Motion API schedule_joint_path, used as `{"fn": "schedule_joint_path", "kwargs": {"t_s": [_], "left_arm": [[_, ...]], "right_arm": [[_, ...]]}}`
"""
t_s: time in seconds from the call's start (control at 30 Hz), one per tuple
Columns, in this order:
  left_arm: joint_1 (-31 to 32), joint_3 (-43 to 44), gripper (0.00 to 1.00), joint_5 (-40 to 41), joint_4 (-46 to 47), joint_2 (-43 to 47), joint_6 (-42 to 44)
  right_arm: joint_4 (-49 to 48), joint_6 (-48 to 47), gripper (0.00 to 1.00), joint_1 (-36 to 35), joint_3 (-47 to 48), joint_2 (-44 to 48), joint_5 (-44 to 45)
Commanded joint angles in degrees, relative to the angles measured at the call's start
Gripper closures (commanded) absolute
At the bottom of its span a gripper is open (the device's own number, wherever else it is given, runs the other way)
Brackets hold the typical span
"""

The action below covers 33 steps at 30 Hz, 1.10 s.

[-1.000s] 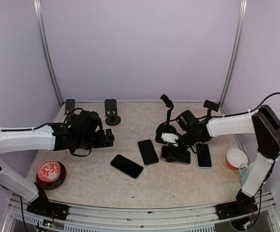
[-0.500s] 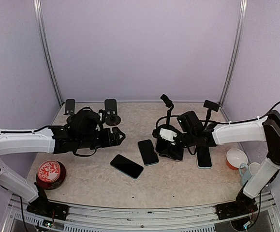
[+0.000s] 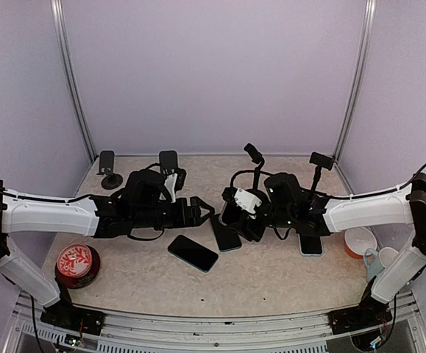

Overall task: Place the phone on the phone stand
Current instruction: Pick up the phone at the center of the board.

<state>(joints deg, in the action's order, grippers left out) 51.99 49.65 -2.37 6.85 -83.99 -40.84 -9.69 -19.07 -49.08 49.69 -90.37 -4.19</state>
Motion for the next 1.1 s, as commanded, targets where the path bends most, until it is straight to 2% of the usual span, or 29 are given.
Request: {"fn": "schedule_joint_path", "kwargs": {"t_s": [0.0, 0.17, 0.33, 0.57, 0.8, 1.03, 1.07], "left_arm": [[1.5, 3.0, 0.14, -3.0, 4.3, -1.6, 1.8], [2.3, 3.6, 0.20, -3.6, 5.0, -2.2, 2.8], [2.3, 3.8, 0.30, -3.7, 5.3, -2.8, 3.5], [2.3, 3.8, 0.38, -2.8, 5.1, -3.7, 3.7], [2.3, 3.4, 0.61, -2.7, 5.1, -3.5, 3.9], [2.3, 3.1, 1.00, -3.1, 5.5, -3.9, 3.6], [2.3, 3.1, 1.00, -3.1, 5.6, -4.0, 3.5]], "right_arm": [[-7.7, 4.8, 0.54, -2.7, -0.1, 2.9, 2.6], [-8.1, 6.7, 0.54, -4.1, 0.6, 3.9, 2.4], [-8.7, 8.2, 0.55, -5.2, 1.5, 4.5, 1.0], [-9.2, 8.4, 0.55, -7.6, 3.0, 4.3, 0.4], [-8.7, 8.3, 0.55, -8.4, 4.0, 4.0, 0.7], [-7.7, 7.6, 0.54, -9.4, 4.4, 2.9, 2.3], [-7.6, 7.5, 0.54, -9.6, 4.6, 2.8, 2.5]]}}
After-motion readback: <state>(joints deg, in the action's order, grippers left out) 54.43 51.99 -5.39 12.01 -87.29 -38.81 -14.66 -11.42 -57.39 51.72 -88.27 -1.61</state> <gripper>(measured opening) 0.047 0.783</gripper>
